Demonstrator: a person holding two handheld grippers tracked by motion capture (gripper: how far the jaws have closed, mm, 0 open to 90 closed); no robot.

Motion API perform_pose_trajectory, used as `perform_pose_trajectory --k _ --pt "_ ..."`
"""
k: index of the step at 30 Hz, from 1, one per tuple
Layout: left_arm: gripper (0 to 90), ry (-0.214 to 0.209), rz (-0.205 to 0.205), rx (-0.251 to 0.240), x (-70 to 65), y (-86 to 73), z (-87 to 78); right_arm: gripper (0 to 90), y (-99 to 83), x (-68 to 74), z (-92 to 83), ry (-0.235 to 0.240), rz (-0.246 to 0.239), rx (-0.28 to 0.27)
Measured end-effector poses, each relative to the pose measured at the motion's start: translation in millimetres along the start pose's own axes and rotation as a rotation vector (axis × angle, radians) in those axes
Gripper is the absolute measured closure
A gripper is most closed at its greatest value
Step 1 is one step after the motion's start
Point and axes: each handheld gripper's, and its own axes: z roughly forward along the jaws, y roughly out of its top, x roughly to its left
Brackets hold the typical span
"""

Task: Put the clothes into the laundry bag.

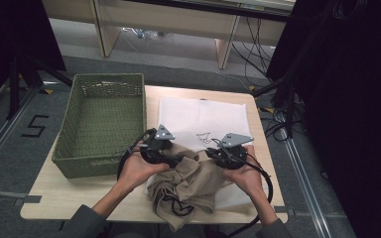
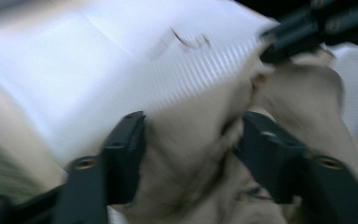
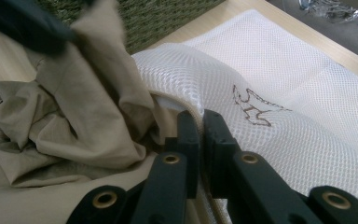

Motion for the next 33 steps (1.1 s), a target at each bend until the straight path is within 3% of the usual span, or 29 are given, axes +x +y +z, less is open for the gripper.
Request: perform_pose_trajectory --k 3,6,10,12,14,17,19,21,23,25,26,28,31,33 --pt "72.7 -0.079 0.053 0.058 -20.9 -15.3 16.7 87.3 0.2 -1.8 -0.7 0.002 0.001 -0.007" --pt "78.6 -0.060 0.093 0.085 -34.2 -21.0 31.4 87.3 0.8 -0.9 -0.6 0.004 -0.005 -0.009" --pt "79.9 -0.020 0.058 0.078 -27.8 -14.4 50.3 87.3 2.7 4.3 -0.3 0.009 -0.015 -0.001" --pt "76.1 -0.008 0.023 0.079 -22.8 -12.2 56.0 87.3 3.1 4.1 0.6 0.008 -0.009 0.001" --pt "67.9 -0.024 0.002 0.066 -22.2 -12.1 53.8 87.3 1.9 3.8 1.5 0.009 -0.010 0.005" --pt "49.9 -0.046 0.010 0.042 -26.6 -12.9 35.3 87.3 -0.3 1.3 1.3 0.013 -0.004 0.003" --pt "39.8 -0.060 0.058 0.010 -28.9 -15.0 19.3 87.3 -0.6 -0.7 1.5 0.012 0.005 0.001" --pt "34.1 -0.073 0.025 -0.025 -29.9 -19.5 4.3 87.2 -1.2 -0.1 0.7 0.009 -0.001 0.002" --pt "29.5 -0.075 0.006 -0.017 -30.2 -24.5 -6.5 87.1 -0.7 -0.2 0.7 0.010 0.002 0.000" --pt "26.4 -0.066 0.030 0.000 -32.1 -31.4 -13.3 87.1 0.0 1.1 1.4 0.007 -0.004 0.003" --pt "24.3 -0.081 0.032 -0.001 -34.1 -35.6 -15.1 87.0 0.0 3.0 1.0 0.006 0.005 0.009" --pt "22.5 -0.101 0.071 0.021 -36.2 -44.1 -16.5 87.0 0.7 3.3 0.3 0.006 -0.010 0.004" --pt "20.6 -0.082 0.107 0.049 -36.4 -54.4 -4.4 87.0 1.0 2.4 2.2 0.007 -0.015 0.002" --pt "21.7 -0.104 0.100 0.064 -34.3 -57.4 7.7 87.0 0.9 4.2 2.6 0.005 -0.004 0.003"
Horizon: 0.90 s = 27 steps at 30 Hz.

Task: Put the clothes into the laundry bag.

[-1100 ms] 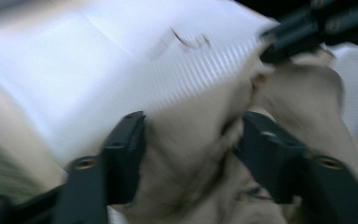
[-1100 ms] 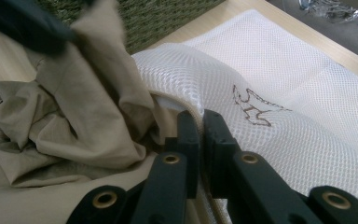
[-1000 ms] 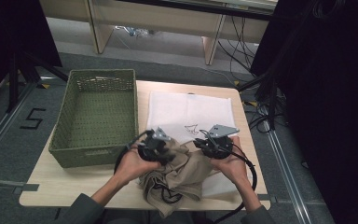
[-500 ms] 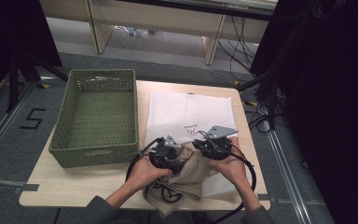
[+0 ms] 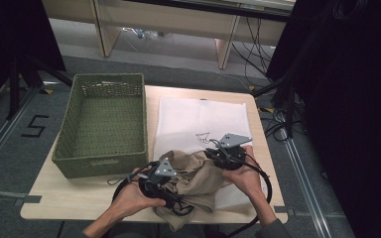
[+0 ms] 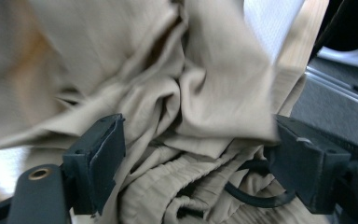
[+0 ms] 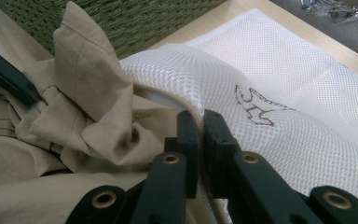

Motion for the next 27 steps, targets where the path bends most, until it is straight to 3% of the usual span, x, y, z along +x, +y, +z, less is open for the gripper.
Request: perform_pose_trajectory --k 2,3,4,7,10,12,16,18,19,21,23,25,27 --pt "26.6 -0.046 -0.007 0.008 -0.1 1.9 7.4 87.0 1.1 0.6 -0.1 -0.001 -0.005 0.003" --pt "35.4 -0.064 0.001 -0.023 -0.9 4.0 7.9 87.0 1.7 1.5 0.1 0.003 -0.002 0.004" --pt "51.7 -0.083 0.009 -0.047 -1.9 7.4 8.4 87.0 2.2 2.2 0.1 0.005 -0.010 0.002" --pt "74.2 -0.011 0.039 -0.063 -6.5 19.6 9.5 87.1 4.2 3.8 0.0 0.010 -0.005 -0.006" --pt "79.1 0.057 0.011 -0.071 -4.1 31.1 10.4 87.1 4.8 5.1 -0.7 0.012 -0.015 -0.010" --pt "79.7 0.097 -0.009 -0.080 2.5 36.5 12.4 87.1 6.0 4.4 -2.5 0.007 -0.015 -0.014" --pt "80.1 0.217 -0.047 -0.122 15.8 41.2 19.1 87.2 6.6 2.7 -4.7 -0.001 -0.007 -0.024" --pt "81.1 0.263 -0.039 -0.146 18.8 44.1 17.3 87.3 6.0 0.4 -4.4 0.000 -0.006 -0.026" --pt "80.3 0.256 -0.045 -0.146 20.5 44.8 16.6 87.3 5.2 -0.6 -4.4 -0.002 0.006 -0.027" --pt "73.0 0.201 -0.090 -0.131 22.4 42.8 15.2 87.3 3.2 -3.3 -5.2 -0.002 0.007 -0.026" --pt "59.8 0.205 -0.093 -0.121 19.2 37.6 11.9 87.3 2.0 -5.3 -6.1 -0.006 0.017 -0.028" --pt "44.5 0.165 -0.094 -0.129 16.0 31.9 7.0 87.3 1.0 -6.6 -6.6 -0.009 0.023 -0.024" --pt "34.7 0.135 -0.091 -0.135 13.3 27.1 -1.1 87.3 0.5 -6.4 -6.7 -0.008 0.022 -0.025"
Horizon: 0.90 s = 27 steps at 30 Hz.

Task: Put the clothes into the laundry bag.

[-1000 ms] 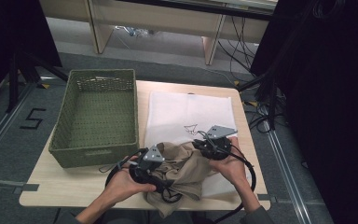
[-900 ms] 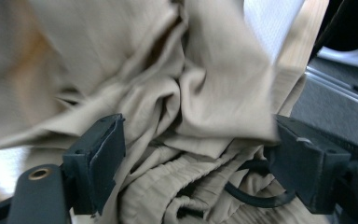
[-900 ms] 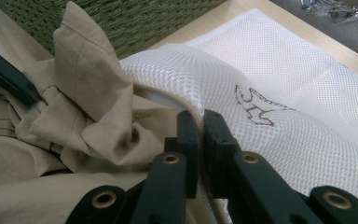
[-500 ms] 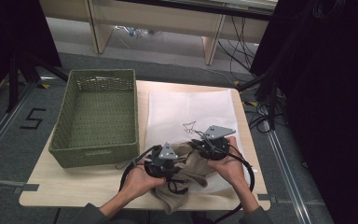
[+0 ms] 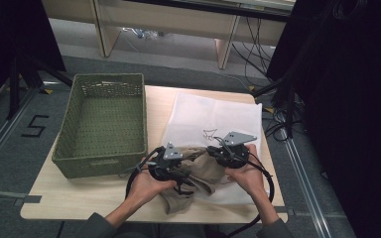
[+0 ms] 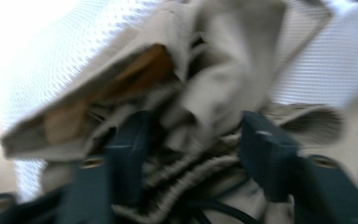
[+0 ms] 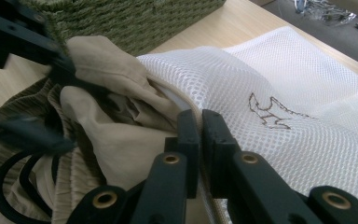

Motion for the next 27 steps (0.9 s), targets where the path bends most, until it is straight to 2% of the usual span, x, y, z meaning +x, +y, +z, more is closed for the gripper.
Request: perform_pose_trajectory --k 3,6,7,9,10,11,12,13,15,19,21,23,25,27 --pt "28.0 -0.004 0.040 0.019 2.4 -4.3 -8.7 87.3 0.5 0.6 1.2 -0.001 -0.005 0.007" --pt "26.3 0.014 0.062 0.057 8.6 -9.7 -4.1 87.3 1.1 3.5 1.7 0.000 -0.010 0.012" --pt "28.2 0.011 0.082 0.080 9.3 -10.6 -0.1 87.3 1.8 3.6 2.6 0.000 -0.017 0.008" --pt "39.6 0.006 0.147 0.128 7.5 -11.4 10.1 87.5 2.3 4.9 3.6 0.001 -0.027 0.015" --pt "49.5 0.022 0.185 0.163 6.7 -10.5 15.1 87.5 2.3 6.4 4.0 0.004 -0.024 0.018" --pt "64.3 0.049 0.209 0.169 5.8 -10.2 20.4 87.5 2.6 6.9 4.1 0.005 -0.036 0.019" --pt "71.9 0.067 0.198 0.161 5.3 -9.0 23.8 87.6 3.1 8.1 3.8 0.008 -0.024 0.021" --pt "76.6 0.085 0.192 0.152 4.0 -6.8 25.4 87.6 4.0 8.3 3.9 0.010 -0.037 0.019" --pt "78.8 0.124 0.186 0.120 0.3 0.9 24.5 87.7 5.1 9.9 3.2 0.014 -0.040 0.015" --pt "79.5 0.160 0.110 0.012 -3.4 23.7 20.7 87.7 9.0 8.5 -3.8 0.011 -0.029 -0.014" --pt "79.4 0.156 0.075 0.004 -2.6 30.2 27.3 87.7 10.4 7.4 -7.5 0.006 -0.033 -0.027" --pt "78.0 0.155 0.051 0.027 -1.3 27.5 40.7 87.8 10.5 6.6 -8.9 0.004 -0.029 -0.028" --pt "72.6 0.145 0.005 0.053 2.0 20.3 50.9 87.8 8.8 6.0 -6.4 0.005 -0.023 -0.020" --pt "64.8 0.131 -0.017 0.048 3.6 16.2 48.8 87.8 5.4 7.2 -3.1 0.007 -0.024 -0.003"
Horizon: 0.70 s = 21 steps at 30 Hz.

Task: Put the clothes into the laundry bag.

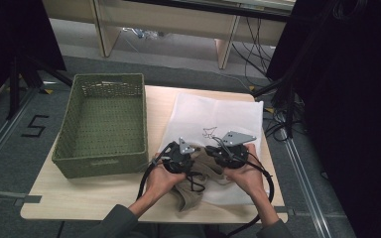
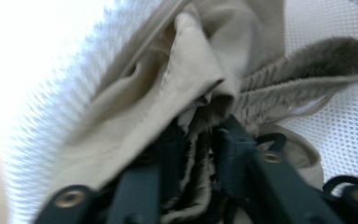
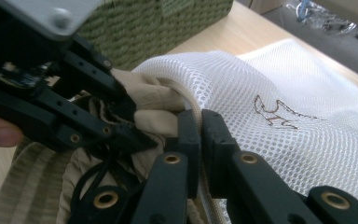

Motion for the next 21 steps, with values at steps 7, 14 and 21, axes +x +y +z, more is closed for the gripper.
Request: perform_pose_trajectory --k 7,14,21 --pt "31.9 -0.048 -0.040 -0.042 5.2 -15.8 -48.3 87.7 -3.1 -3.0 2.8 0.002 0.007 0.005" --pt "23.6 -0.032 -0.081 0.070 14.8 -45.6 -47.6 87.7 -2.4 -0.5 4.5 -0.001 -0.001 0.013" --pt "64.3 -0.014 -0.063 0.093 13.9 -45.8 -19.6 87.7 -3.3 0.5 5.6 0.006 -0.003 0.021"
